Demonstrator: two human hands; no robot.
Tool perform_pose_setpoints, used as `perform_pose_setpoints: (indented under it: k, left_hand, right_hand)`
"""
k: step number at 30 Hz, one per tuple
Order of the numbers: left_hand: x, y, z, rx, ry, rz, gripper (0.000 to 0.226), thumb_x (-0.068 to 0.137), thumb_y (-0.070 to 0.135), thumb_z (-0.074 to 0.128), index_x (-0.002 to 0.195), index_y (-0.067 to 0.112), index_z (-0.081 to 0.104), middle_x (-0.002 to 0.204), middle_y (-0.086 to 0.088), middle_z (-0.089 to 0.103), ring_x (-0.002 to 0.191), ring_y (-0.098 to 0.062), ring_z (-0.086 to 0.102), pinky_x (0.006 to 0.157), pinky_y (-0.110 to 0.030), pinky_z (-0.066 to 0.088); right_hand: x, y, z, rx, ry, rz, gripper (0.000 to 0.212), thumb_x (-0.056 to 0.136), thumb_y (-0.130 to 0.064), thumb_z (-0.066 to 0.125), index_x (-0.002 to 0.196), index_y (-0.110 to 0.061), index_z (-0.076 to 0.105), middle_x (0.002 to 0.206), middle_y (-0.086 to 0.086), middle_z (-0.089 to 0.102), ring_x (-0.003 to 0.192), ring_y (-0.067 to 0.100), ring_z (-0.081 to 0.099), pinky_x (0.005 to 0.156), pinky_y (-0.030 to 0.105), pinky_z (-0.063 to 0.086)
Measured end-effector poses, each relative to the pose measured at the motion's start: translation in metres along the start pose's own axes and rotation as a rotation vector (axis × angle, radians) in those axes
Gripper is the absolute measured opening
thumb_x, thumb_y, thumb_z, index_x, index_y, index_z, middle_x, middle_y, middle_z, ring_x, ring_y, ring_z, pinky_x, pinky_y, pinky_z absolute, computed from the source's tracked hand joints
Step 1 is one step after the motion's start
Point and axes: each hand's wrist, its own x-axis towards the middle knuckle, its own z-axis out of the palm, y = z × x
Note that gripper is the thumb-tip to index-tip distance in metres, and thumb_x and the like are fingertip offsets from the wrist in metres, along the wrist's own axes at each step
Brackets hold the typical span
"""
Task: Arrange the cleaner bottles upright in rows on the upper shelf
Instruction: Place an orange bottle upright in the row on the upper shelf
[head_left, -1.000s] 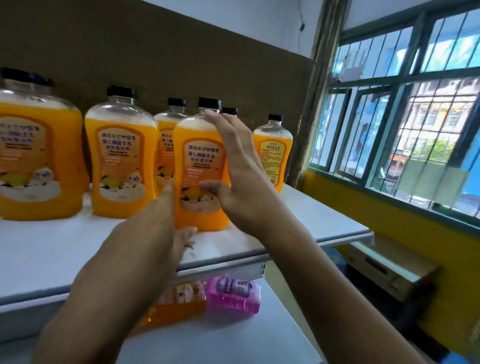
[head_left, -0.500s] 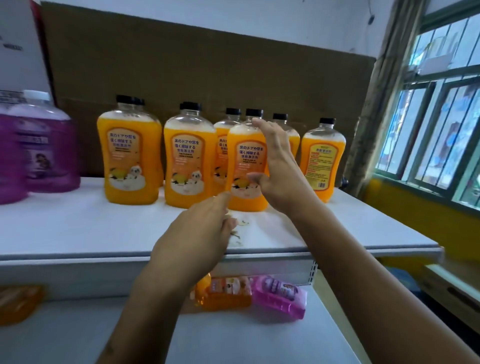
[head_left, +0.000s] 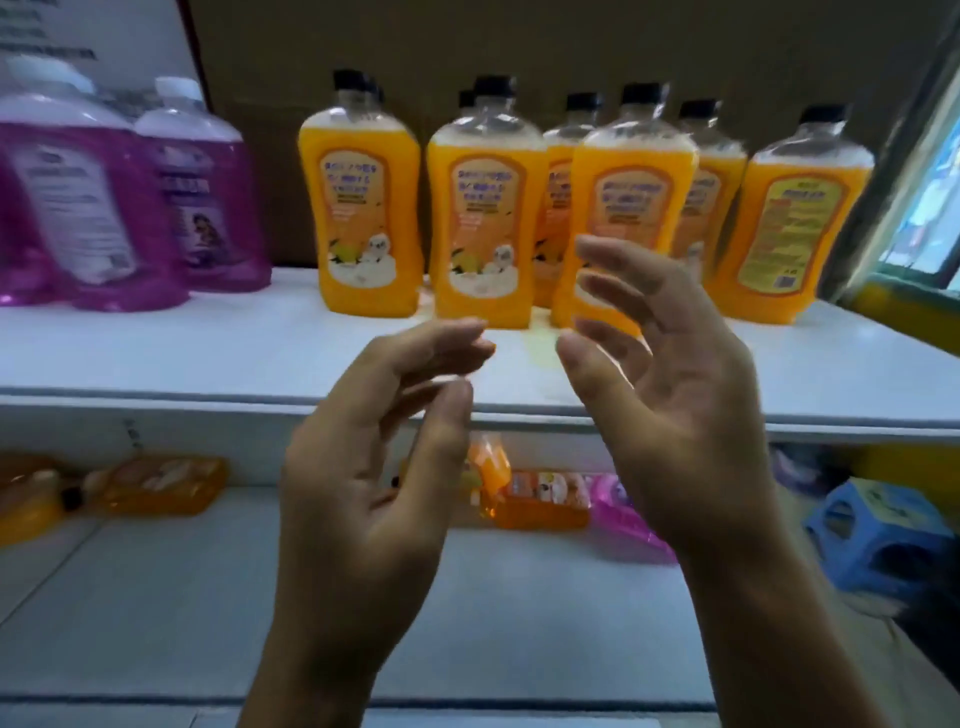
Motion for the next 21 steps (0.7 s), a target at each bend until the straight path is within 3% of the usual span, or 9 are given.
perform_pose_setpoints:
  k: [5,9,13,17,21]
  left_hand:
    - [-0.037,-0.026,-0.06,0.033,0.073,-0.136,0.025,0.095,0.018,0.047,0.114,0.022,0.063,0.107,0.004,0.07,0.1,-0.022,0.068,0.084,-0.031,0.055]
    - [-0.063,-0.057,-0.107,0.117,0.116,-0.361,0.025,0.093,0.03,0.049,0.112,0.032,0.066,0.107,0.005,0.07,0.101,-0.017,0.068,0.085,-0.028,0.055]
    - [-0.079,-0.089,-0.147,0.176,0.052,-0.55,0.025,0.093,0.038,0.05,0.113,0.036,0.063,0.11,0.012,0.068,0.108,-0.014,0.064,0.087,-0.023,0.052]
    - [-0.093,-0.129,-0.181,0.251,0.026,-0.682,0.024,0.097,0.029,0.052,0.119,0.034,0.059,0.115,0.02,0.063,0.11,-0.005,0.06,0.087,-0.017,0.049]
    - [-0.103,-0.179,-0.223,0.298,0.041,-0.841,0.034,0.096,0.025,0.055,0.129,0.033,0.05,0.128,0.018,0.054,0.116,-0.001,0.052,0.099,-0.025,0.048]
  right_hand:
    - [-0.062,-0.001,0.043,0.211,0.106,-0.099,0.031,0.09,-0.007,0.058,0.118,-0.02,0.059,0.128,0.008,0.06,0.124,0.03,0.058,0.091,0.039,0.053]
    - [-0.103,0.019,0.099,0.276,0.201,0.111,0.032,0.085,-0.016,0.06,0.11,-0.034,0.066,0.12,0.005,0.066,0.11,0.026,0.066,0.088,0.027,0.054]
    - [-0.124,0.032,0.158,0.236,0.022,0.389,0.041,0.082,-0.015,0.063,0.11,-0.045,0.066,0.12,-0.01,0.066,0.11,0.019,0.066,0.091,0.02,0.052]
    - [-0.118,0.045,0.222,0.163,-0.19,0.522,0.036,0.088,-0.016,0.067,0.114,-0.04,0.062,0.12,-0.024,0.062,0.113,-0.002,0.059,0.086,0.004,0.045]
    - [-0.111,0.077,0.299,0.161,-0.37,0.627,0.042,0.092,-0.008,0.067,0.118,-0.039,0.057,0.128,-0.018,0.059,0.117,-0.008,0.055,0.083,0.007,0.049]
